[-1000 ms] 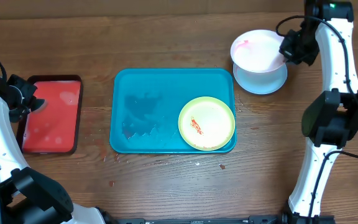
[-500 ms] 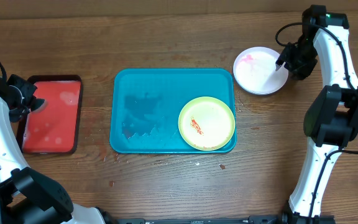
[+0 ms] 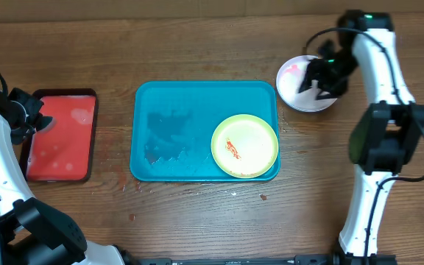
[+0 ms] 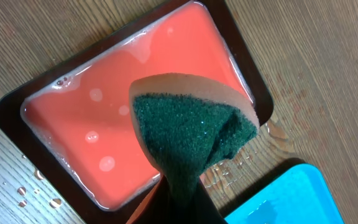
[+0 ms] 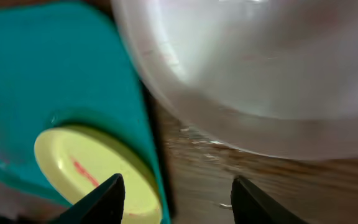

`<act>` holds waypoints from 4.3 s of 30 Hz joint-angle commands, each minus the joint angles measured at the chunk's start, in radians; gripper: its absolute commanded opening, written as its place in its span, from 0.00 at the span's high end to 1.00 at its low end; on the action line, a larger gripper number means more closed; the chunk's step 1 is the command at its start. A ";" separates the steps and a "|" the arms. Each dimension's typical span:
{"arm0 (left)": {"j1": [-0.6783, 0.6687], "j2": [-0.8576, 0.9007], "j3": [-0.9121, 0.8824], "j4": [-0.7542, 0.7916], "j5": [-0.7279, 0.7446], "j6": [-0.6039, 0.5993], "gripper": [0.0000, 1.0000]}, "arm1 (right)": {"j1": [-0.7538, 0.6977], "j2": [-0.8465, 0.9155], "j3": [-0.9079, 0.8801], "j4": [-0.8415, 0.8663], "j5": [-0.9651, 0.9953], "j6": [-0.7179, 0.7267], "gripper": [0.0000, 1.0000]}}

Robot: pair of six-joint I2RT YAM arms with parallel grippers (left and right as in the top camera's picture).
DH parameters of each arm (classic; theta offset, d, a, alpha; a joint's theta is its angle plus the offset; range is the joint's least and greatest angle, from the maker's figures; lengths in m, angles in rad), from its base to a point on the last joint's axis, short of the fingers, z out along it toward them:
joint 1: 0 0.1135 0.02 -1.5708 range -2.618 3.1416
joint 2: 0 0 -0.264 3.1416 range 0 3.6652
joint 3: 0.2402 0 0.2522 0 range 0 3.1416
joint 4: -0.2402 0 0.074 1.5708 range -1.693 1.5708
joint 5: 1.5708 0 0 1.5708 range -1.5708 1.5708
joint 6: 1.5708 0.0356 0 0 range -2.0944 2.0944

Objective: Clean dirty plates on tray and stack at the side
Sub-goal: 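Grip the yellow plate rim with the right gripper and drag it left, then move the sponge in the left gripper onto the yellow plate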

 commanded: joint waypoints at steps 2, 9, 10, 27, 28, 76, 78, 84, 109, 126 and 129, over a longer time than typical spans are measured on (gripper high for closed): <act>0.001 0.013 0.007 0.004 0.001 0.002 0.96 | 0.131 -0.051 0.017 0.007 -0.044 -0.263 0.43; 0.001 0.029 0.007 0.004 0.001 0.010 0.96 | 0.307 -0.049 0.017 0.047 0.208 -0.263 0.43; 0.001 0.032 0.007 0.004 0.001 0.010 0.96 | 0.323 -0.050 0.017 0.049 0.245 -0.262 0.43; 0.000 0.055 0.007 0.004 0.002 0.009 0.95 | 0.365 -0.048 -0.039 0.029 0.294 -0.278 0.43; 0.000 0.055 0.007 0.003 0.002 0.010 0.96 | 0.365 -0.048 -0.058 0.048 0.294 -0.278 0.43; 0.000 0.055 0.007 0.001 0.030 0.025 0.96 | 0.450 -0.048 -0.278 0.274 0.202 0.267 0.56; 0.000 0.055 0.007 0.001 0.048 0.025 0.96 | 0.452 -0.047 -0.280 0.249 0.203 0.298 0.57; -0.003 0.055 0.007 0.000 0.071 0.033 0.96 | 0.470 -0.047 -0.331 0.300 0.199 0.304 0.57; -0.426 0.171 0.007 0.086 0.237 0.206 0.96 | 0.504 -0.047 -0.411 0.681 0.142 0.486 0.96; -0.676 0.333 0.007 0.183 0.238 0.266 0.96 | 0.521 -0.047 -0.411 0.662 0.116 0.371 0.71; -0.680 0.335 0.007 0.194 0.237 0.227 0.96 | 0.521 -0.047 -0.411 0.660 0.116 0.384 0.96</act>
